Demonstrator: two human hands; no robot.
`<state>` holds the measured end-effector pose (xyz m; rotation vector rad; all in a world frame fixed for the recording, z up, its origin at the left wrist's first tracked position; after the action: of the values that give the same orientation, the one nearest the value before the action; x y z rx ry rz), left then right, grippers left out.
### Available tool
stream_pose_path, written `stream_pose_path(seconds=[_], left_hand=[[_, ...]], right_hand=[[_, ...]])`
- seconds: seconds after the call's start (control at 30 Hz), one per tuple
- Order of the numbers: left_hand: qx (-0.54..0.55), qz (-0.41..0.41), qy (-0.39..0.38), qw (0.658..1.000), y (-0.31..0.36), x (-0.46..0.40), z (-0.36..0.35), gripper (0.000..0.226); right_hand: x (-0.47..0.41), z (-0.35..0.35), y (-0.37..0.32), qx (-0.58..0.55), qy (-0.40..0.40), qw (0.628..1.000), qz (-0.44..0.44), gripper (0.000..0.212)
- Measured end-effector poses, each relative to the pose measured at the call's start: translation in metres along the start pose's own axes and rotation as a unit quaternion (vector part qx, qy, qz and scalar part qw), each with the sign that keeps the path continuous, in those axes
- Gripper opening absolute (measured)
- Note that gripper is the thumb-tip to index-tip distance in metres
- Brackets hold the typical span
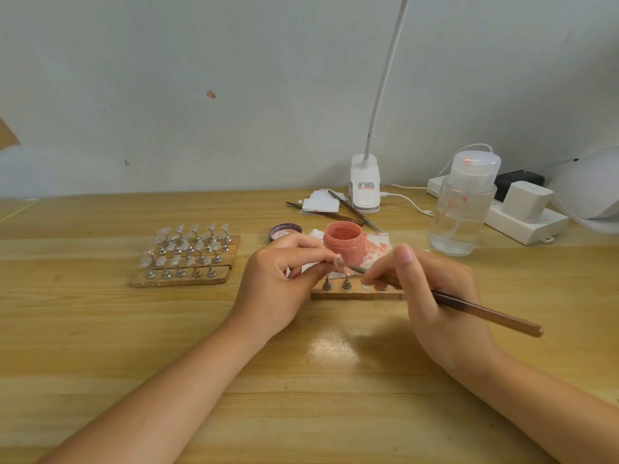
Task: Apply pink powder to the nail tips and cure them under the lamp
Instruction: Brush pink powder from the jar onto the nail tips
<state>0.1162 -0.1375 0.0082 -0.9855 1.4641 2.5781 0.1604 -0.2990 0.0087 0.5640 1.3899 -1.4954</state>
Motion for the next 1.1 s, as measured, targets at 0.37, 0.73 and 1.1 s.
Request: stream_pose_path(seconds=[0.37,0.73,1.1], left_hand=[[0.006,-0.003,-0.002,1.0,-0.0005,-0.0001,-0.0001,0.026],[0.012,0.012,0.004,1.0,-0.0038,-0.0013,0.0002,0.023],[0.008,0.026,0.006,1.0,-0.0036,-0.0006,-0.0002,0.017]], right_hand=[[0.0009,0.0005,-0.0005,-0.041,0.021,0.999,-0.026,0.044],[0.0013,0.0005,-0.0003,-0.031,0.027,0.999,-0.018,0.046],[-0.0007,-0.0002,0.0002,0.002,0.012,1.0,0.007,0.042]])
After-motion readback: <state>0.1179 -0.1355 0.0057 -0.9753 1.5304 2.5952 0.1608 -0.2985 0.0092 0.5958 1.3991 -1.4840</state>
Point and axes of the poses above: each hand's wrist, its own x-axis away from the middle knuckle, its own z-axis out of the back of the hand, y = z × x, the point moved 2 cm from there along -x, towards the middle knuckle, and after that the axes turned 13 degrees about z, right-handed, at the moved point
